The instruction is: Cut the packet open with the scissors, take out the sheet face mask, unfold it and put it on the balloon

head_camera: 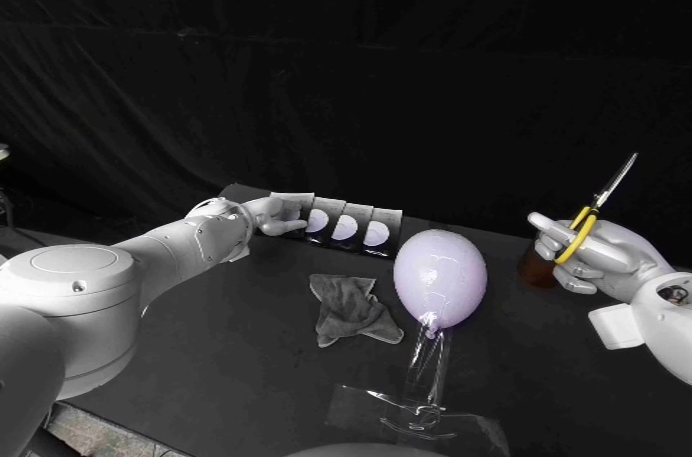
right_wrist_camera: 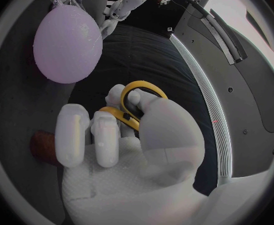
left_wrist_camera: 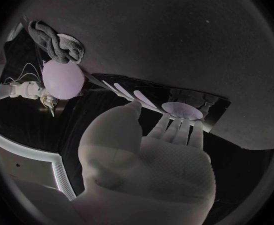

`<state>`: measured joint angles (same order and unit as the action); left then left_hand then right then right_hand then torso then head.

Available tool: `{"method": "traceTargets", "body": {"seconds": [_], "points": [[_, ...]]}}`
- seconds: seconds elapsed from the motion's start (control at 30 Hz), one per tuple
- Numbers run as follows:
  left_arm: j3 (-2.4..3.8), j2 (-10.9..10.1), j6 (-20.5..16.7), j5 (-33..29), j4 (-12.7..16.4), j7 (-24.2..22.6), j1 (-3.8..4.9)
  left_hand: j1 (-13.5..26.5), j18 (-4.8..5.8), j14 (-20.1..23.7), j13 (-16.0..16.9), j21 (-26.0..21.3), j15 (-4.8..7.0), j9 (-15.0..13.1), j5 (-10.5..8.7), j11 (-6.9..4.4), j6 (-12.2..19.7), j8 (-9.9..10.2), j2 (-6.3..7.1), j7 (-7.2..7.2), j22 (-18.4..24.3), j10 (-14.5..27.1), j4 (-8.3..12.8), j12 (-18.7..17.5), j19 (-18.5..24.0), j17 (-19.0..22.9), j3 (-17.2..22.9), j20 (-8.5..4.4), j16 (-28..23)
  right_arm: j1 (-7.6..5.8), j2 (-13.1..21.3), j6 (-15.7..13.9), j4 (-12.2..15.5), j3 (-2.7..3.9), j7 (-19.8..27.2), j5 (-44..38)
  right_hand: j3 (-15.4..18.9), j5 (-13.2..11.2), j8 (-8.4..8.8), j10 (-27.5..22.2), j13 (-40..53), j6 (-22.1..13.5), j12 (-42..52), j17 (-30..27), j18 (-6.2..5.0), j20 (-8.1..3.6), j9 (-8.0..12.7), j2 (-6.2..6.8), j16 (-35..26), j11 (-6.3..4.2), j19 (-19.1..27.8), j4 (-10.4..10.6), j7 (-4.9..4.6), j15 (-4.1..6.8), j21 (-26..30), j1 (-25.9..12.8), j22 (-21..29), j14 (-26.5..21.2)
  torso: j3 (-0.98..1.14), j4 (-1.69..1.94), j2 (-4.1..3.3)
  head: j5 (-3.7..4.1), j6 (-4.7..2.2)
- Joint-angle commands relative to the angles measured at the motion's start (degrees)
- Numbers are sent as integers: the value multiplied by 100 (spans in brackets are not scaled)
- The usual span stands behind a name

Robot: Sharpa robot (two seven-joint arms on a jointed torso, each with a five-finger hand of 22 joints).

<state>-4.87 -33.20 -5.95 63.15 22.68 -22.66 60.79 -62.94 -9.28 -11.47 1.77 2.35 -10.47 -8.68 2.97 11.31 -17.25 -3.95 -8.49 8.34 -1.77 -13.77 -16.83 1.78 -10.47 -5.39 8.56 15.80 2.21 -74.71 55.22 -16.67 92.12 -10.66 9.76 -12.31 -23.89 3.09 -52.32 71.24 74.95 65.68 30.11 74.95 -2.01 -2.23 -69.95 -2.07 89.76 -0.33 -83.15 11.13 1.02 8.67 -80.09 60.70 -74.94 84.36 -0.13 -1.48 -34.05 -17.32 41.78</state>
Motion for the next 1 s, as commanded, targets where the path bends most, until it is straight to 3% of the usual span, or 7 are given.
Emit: {"method": "traceTargets", "body": {"seconds": [0.03,0.43,0.8,0.9,0.93,1.0], "points": [[-7,-80,288,-51,134,205,-24,4,-61,-74,10,32,1,-30,-19,20,-92,-35,104,536,-31,-73,-6,11,-38,-14,65,48,11,-1,1,111,16,5,73,-79,-21,-21,-28,1876,1505,261,5989,1505,-65,12,-698,-158,24,-611,-5,-4,205,13,8,117,-812,564,5,7,0,-8,8],[-22,-390,680,91,659,595,-22,31,-61,-204,20,69,-5,-74,-20,31,-238,-89,227,547,-47,-218,-9,22,-99,-45,147,51,38,-1,25,108,38,5,73,-111,-25,-21,-32,1876,1505,271,5989,1505,-66,12,-701,-160,24,-610,-5,-12,205,12,9,124,-811,564,0,1,1,-10,24],[-39,-903,809,256,1533,1008,-18,135,-65,-348,34,123,10,-121,-20,20,-406,-150,483,541,-69,-421,-8,36,-188,-74,143,40,61,-1,64,86,58,5,63,-140,-28,-21,-39,1876,1505,280,5989,1505,-63,13,-704,-160,24,-610,-12,-18,205,12,-1,129,-819,564,1,12,4,13,52],[-41,-1026,784,294,1755,1082,-18,115,-68,-359,33,135,24,-121,-19,4,-427,-158,716,525,-71,-450,-10,32,-195,-68,95,31,54,-1,69,86,62,5,61,-150,-28,-21,-39,1876,1505,280,5989,1505,-63,13,-704,-160,24,-610,-12,-18,205,12,-1,129,-819,564,2,13,12,17,66],[-42,-1061,774,304,1817,1100,-19,110,-69,-359,33,136,25,-121,-19,2,-428,-158,738,524,-71,-452,-11,32,-196,-68,89,30,54,-1,70,86,63,5,61,-153,-28,-21,-39,1876,1505,280,5989,1505,-63,13,-704,-160,24,-610,-12,-18,205,12,-1,129,-819,564,-1,9,9,15,66],[-44,-1162,750,347,2000,1157,-19,30,-73,-370,34,143,41,-124,-16,-14,-445,-165,1071,507,-72,-469,-32,31,-201,-67,-11,20,51,-1,76,85,65,5,60,-161,-29,-21,-37,1876,1505,281,5989,1505,-64,13,-704,-159,24,-610,-10,-22,205,12,3,132,-817,564,-3,4,4,11,79]]}}
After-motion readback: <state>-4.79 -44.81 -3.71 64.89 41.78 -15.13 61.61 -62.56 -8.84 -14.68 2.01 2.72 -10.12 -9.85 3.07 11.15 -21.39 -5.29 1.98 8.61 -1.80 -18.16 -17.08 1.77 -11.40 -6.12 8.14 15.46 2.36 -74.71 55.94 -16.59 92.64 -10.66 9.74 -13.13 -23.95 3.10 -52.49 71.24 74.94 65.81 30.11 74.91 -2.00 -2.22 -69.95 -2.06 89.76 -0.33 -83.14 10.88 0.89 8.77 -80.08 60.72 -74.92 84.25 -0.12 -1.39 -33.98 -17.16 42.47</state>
